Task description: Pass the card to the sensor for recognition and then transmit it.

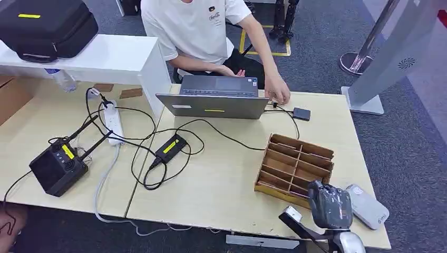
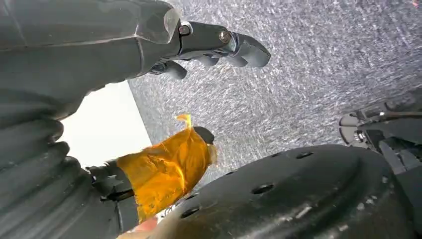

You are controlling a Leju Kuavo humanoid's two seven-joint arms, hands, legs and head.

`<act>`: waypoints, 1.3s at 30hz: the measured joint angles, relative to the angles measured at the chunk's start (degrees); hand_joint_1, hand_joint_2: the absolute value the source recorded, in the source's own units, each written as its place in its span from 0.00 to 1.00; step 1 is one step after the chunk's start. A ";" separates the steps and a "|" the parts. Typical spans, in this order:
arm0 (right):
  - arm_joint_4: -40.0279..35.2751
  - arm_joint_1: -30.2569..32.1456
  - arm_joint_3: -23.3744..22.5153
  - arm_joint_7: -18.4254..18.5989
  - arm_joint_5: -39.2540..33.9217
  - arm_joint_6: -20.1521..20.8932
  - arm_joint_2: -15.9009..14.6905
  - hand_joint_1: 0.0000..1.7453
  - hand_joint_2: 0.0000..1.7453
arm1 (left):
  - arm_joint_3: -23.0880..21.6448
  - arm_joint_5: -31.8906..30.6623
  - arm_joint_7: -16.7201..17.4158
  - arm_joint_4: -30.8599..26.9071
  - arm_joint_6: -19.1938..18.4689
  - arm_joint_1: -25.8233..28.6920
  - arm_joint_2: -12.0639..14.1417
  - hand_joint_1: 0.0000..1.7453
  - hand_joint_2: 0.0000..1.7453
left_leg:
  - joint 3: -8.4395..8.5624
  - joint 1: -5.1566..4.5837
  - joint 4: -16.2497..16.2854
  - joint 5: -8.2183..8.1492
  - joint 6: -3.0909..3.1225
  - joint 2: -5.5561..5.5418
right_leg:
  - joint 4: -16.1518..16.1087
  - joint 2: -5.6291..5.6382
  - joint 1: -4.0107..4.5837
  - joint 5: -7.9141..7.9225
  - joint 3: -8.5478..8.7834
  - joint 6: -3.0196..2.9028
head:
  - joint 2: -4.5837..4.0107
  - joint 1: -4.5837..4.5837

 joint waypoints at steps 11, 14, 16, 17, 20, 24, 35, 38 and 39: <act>-0.09 0.17 -0.76 -0.87 -0.04 0.00 0.37 1.00 1.00 | -0.22 -0.04 -0.04 0.00 0.59 0.00 0.15 0.00 1.00 | 0.00 0.00 0.00 0.00 0.00 0.00 | 0.00 0.00 0.00 0.00 0.00 0.00 | 0.00 0.00; -1.88 1.07 -1.88 -2.76 0.04 0.00 0.83 1.00 1.00 | -0.22 0.04 -0.02 0.00 0.72 0.05 0.15 0.00 1.00 | -0.01 0.00 0.00 0.00 0.00 -0.01 | 0.00 -0.02 0.00 0.00 -0.01 0.00 | 0.00 0.00; -3.61 1.60 -2.80 -3.52 0.22 0.00 1.27 1.00 1.00 | -0.22 0.17 0.06 0.00 0.74 0.06 0.15 0.00 1.00 | -0.01 0.00 0.00 0.00 0.00 0.00 | 0.00 0.00 0.00 0.00 -0.02 0.00 | 0.00 -0.02; -4.18 1.78 -3.08 -3.76 0.28 0.00 1.42 1.00 1.00 | -0.22 0.20 0.06 0.00 0.74 0.05 0.15 0.00 1.00 | -0.01 0.00 0.00 0.00 0.00 0.00 | 0.00 0.00 0.00 0.00 -0.02 0.00 | 0.00 0.00; -6.12 2.43 -3.87 -4.30 0.66 0.00 1.90 1.00 1.00 | -0.22 0.35 0.15 0.00 0.74 0.07 0.15 0.00 1.00 | -0.02 0.00 0.00 0.00 0.00 -0.02 | 0.00 -0.02 0.00 0.00 -0.03 0.00 | 0.00 0.00; -9.73 3.58 -4.18 -4.68 0.63 0.00 2.34 1.00 1.00 | -0.22 0.50 0.22 0.00 0.77 0.07 0.15 0.00 1.00 | -0.02 0.00 0.00 0.00 0.00 0.00 | 0.00 0.00 0.00 0.00 -0.03 0.00 | 0.00 0.00; -15.02 5.09 -4.22 -4.68 0.59 0.00 2.78 1.00 1.00 | -0.22 0.63 0.24 0.00 0.81 0.08 0.15 0.00 1.00 | -0.02 0.00 0.00 0.00 0.00 -0.01 | 0.00 -0.01 0.00 0.00 -0.03 0.00 | 0.00 0.00; -16.09 5.50 -4.79 -5.64 0.11 0.00 3.12 1.00 1.00 | -0.20 0.74 0.24 0.00 0.83 0.08 0.13 0.00 1.00 | -0.02 0.00 0.00 0.00 0.00 -0.01 | 0.00 -0.01 0.00 0.00 -0.03 0.00 | 0.00 0.00; -16.42 5.69 -4.98 -5.81 -0.20 0.00 3.19 1.00 1.00 | -0.22 0.83 0.24 0.00 0.88 0.08 0.13 0.00 1.00 | -0.02 0.00 0.00 0.00 0.00 -0.01 | 0.00 -0.01 0.00 0.00 -0.03 0.00 | 0.00 -0.02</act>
